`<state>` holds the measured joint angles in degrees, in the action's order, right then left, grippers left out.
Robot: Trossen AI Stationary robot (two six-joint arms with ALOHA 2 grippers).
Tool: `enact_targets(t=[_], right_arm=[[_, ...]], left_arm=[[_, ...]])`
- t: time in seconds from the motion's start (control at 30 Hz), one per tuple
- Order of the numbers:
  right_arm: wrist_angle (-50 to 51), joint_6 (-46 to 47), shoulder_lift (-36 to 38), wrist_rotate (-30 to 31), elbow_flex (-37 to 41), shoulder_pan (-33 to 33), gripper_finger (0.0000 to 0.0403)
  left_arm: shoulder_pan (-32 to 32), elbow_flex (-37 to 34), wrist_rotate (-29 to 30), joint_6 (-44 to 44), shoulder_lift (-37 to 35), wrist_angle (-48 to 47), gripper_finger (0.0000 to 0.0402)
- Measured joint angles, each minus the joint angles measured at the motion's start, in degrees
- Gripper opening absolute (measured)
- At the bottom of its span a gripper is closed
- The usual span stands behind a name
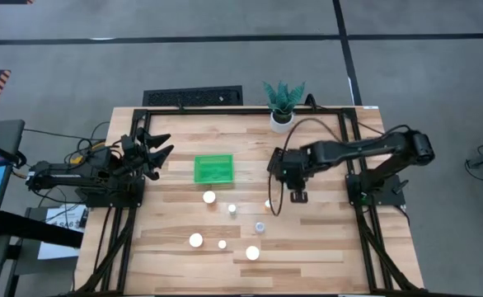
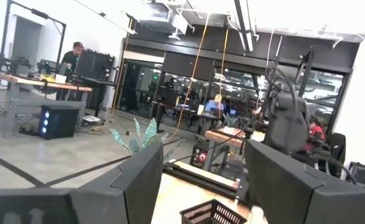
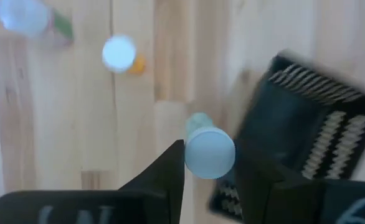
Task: Pick and place medicine bottles into bin by pill shape (circle, oval)
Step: Put the right blue tablet bottle into the black basket
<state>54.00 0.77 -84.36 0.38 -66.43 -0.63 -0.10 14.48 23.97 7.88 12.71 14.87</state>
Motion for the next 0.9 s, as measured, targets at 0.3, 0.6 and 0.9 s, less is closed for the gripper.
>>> enact_targets(t=[0.3, 0.6, 0.9], right_arm=[[2.1, -7.8, 2.8, 0.4, -3.7, 12.4, 0.0127], [2.4, -13.3, -3.2, -0.2, -3.6, 18.9, 0.0126], [-0.3, -15.0, -10.9, -0.4, -3.6, 19.6, 0.0131]], left_arm=[[0.0, 0.0, -0.1, -0.1, 0.0, -0.2, 0.0220], [0.0, 0.0, 0.0, -0.8, 0.0, -0.6, 0.0220], [0.0, 0.0, 0.0, -1.2, 0.0, -0.8, 0.0220]])
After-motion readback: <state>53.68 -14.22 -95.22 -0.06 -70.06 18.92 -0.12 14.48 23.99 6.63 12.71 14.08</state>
